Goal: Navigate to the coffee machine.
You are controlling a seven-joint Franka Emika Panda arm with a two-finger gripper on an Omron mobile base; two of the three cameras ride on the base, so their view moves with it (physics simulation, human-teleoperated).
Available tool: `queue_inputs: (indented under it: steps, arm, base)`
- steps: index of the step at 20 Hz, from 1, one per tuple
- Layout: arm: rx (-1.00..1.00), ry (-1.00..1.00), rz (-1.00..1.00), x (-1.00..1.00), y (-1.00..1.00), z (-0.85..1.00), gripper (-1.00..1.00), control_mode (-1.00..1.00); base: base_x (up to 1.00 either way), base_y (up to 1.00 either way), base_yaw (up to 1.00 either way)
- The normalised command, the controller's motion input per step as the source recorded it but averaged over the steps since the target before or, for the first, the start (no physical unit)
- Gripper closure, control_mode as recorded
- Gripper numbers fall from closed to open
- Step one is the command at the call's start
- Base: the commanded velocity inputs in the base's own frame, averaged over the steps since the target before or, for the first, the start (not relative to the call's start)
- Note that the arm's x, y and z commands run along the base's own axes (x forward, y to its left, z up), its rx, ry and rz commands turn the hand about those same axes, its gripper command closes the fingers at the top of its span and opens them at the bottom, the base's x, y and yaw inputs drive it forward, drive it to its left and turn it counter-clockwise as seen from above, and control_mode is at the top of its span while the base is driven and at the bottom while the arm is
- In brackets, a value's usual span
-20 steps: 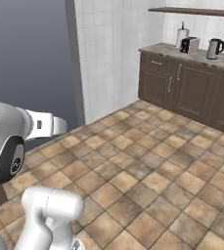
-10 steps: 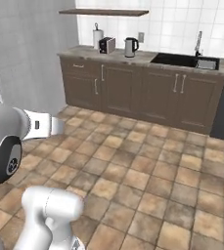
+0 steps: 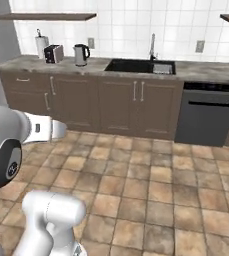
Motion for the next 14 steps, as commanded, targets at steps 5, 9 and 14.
queue_inputs:
  steps: [5,9,14]
  arm:
    - [0.00,0.00,0.00,0.00,0.00,0.00,-1.00,1.00]
    - [0.00,0.00,0.00,0.00,0.00,0.00,-1.00,1.00]
    - [0.00,0.00,0.00,0.00,0.00,0.00,-1.00,1.00]
  base:
    - [1.00,0.08,-0.43]
    - [1.00,0.31,-0.38]
    - [1.00,0.07,-0.30]
